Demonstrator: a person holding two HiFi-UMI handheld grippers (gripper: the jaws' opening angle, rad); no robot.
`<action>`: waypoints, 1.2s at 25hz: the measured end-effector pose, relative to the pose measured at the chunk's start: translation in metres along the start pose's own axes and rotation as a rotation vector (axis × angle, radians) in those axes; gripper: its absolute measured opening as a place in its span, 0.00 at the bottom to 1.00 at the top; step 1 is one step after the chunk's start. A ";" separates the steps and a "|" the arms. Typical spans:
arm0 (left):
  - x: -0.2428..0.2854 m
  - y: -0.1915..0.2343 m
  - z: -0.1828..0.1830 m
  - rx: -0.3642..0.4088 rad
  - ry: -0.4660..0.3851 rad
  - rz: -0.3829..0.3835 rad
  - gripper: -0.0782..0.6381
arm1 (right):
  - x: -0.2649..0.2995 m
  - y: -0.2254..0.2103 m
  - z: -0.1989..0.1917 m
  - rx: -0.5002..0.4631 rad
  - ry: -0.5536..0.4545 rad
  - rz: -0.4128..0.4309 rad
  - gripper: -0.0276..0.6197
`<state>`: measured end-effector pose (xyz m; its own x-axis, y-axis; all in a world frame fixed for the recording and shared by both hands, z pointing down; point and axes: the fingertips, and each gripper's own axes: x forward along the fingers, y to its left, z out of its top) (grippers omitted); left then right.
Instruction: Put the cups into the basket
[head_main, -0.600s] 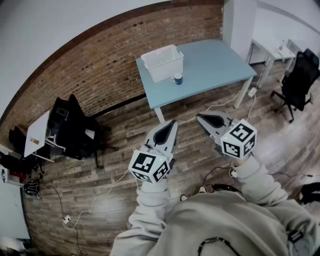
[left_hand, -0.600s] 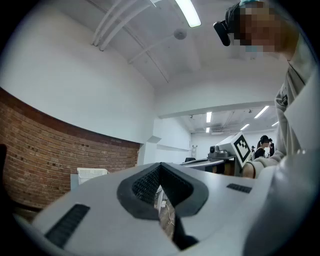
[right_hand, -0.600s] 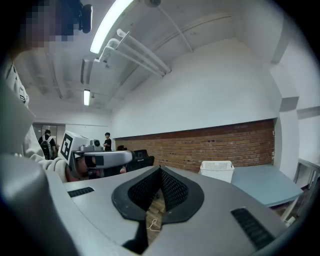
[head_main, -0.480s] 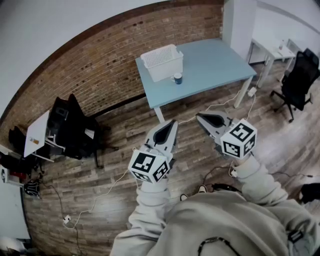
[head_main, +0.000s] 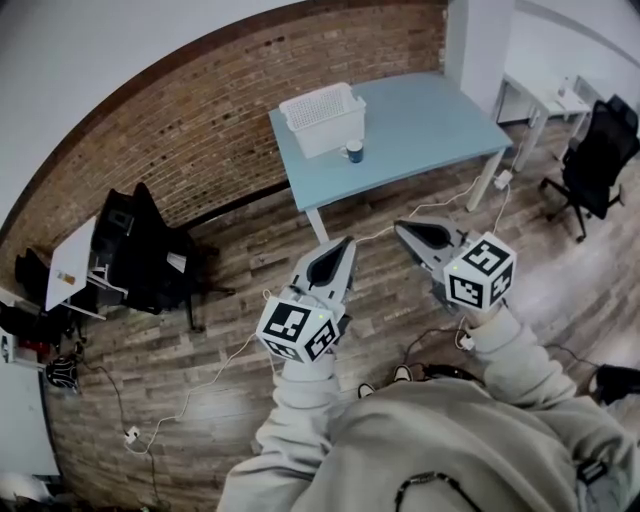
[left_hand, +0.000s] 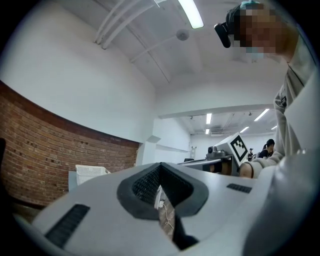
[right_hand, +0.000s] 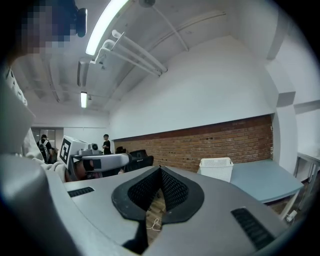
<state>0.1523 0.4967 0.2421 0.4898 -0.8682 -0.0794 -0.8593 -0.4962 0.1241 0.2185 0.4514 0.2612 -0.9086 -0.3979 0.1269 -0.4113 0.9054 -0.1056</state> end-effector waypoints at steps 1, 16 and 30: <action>0.000 0.002 0.001 -0.003 -0.004 0.006 0.11 | 0.000 0.000 0.000 0.000 0.000 0.002 0.05; 0.050 0.006 -0.016 -0.016 0.058 0.061 0.11 | -0.019 -0.043 0.000 0.033 0.004 -0.003 0.05; 0.086 -0.007 -0.003 0.046 -0.001 0.096 0.11 | -0.033 -0.084 -0.006 0.100 -0.033 0.063 0.05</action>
<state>0.2011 0.4259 0.2372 0.4045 -0.9118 -0.0703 -0.9082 -0.4096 0.0861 0.2837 0.3893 0.2717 -0.9342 -0.3465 0.0849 -0.3568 0.9101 -0.2108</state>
